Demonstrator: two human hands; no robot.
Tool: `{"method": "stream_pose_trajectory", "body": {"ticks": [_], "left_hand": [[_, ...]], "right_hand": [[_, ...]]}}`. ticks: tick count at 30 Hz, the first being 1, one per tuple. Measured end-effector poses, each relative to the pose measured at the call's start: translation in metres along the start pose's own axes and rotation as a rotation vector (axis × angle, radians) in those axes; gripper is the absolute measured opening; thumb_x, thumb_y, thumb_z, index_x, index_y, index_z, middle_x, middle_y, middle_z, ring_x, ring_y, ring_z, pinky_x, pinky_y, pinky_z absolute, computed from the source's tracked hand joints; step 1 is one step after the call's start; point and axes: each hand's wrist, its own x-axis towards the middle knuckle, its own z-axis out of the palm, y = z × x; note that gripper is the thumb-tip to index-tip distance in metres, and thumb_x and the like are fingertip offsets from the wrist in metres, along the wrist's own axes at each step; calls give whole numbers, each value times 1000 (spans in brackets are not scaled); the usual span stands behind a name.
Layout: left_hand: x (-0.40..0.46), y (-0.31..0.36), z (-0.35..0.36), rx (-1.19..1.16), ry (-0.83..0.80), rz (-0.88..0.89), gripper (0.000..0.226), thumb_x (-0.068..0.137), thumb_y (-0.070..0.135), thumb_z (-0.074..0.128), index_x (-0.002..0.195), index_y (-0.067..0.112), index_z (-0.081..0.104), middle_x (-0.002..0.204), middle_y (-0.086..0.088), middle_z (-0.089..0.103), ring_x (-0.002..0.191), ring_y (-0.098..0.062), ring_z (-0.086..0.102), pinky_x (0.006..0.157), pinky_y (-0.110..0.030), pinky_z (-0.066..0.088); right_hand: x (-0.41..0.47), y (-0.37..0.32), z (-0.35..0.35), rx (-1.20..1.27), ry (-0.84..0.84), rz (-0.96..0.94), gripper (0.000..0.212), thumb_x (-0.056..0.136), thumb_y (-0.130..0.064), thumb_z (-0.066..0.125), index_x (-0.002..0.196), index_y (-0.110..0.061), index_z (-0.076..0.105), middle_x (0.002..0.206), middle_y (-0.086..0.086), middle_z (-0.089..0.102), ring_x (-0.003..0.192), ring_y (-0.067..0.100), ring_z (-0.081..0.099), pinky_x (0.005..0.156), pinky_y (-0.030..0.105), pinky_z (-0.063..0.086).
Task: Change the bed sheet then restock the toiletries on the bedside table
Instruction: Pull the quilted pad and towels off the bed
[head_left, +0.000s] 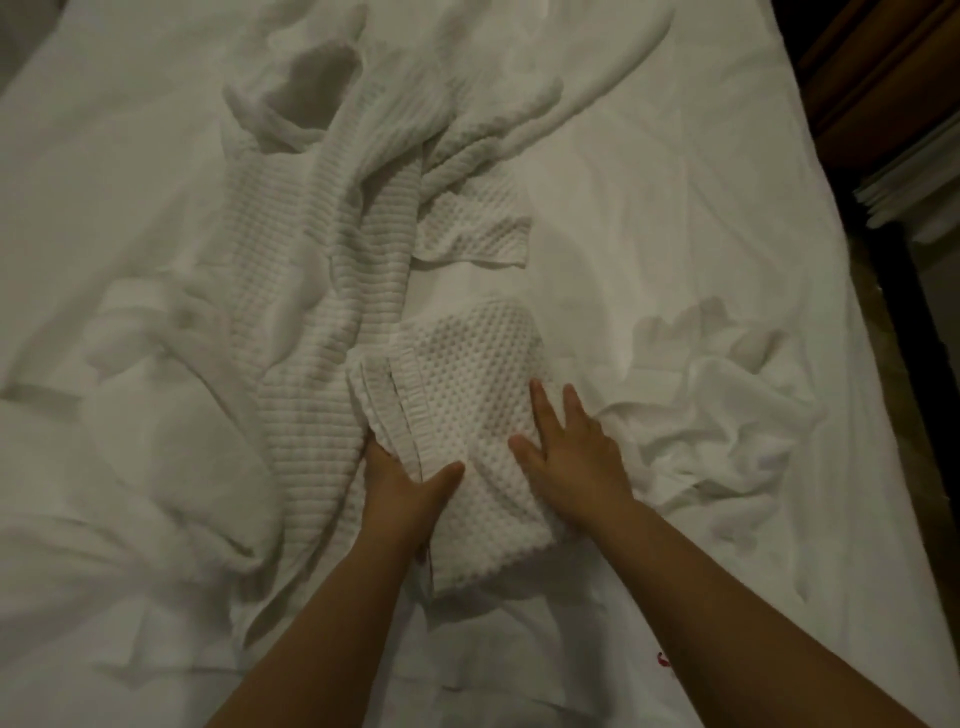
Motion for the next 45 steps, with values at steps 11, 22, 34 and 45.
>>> {"method": "stream_pose_trajectory", "body": {"ticks": [11, 22, 34, 45], "left_hand": [[-2, -11, -8, -612, -150, -249, 48, 79, 14, 71, 122, 24, 53, 111, -2, 69, 96, -20, 67, 75, -38, 58], [-32, 31, -85, 37, -42, 203, 70, 93, 21, 57, 127, 59, 8, 131, 21, 30, 118, -4, 36, 96, -15, 26], [-152, -15, -323, -161, 597, 108, 29, 96, 11, 48, 94, 39, 55, 108, 15, 59, 98, 1, 54, 85, -8, 40], [-327, -124, -405, -645, 1494, -136, 27, 99, 13, 46, 92, 36, 58, 100, 1, 59, 81, -6, 56, 72, -17, 51]], "right_hand": [[13, 16, -36, 1164, -472, 339, 47, 81, -18, 67, 125, -19, 51, 114, 9, 63, 101, 27, 61, 84, 40, 50], [-41, -53, -52, 816, -141, -204, 72, 90, -9, 58, 140, -46, 22, 140, -19, 28, 127, 5, 33, 108, 26, 26], [-106, -337, 4, 618, -399, -712, 52, 84, -1, 63, 113, -43, 56, 117, -23, 53, 102, -10, 54, 80, 7, 46], [-266, -548, 166, 63, -989, -1271, 42, 89, -17, 58, 107, -54, 53, 124, -15, 43, 107, 10, 43, 85, 26, 34]]}}
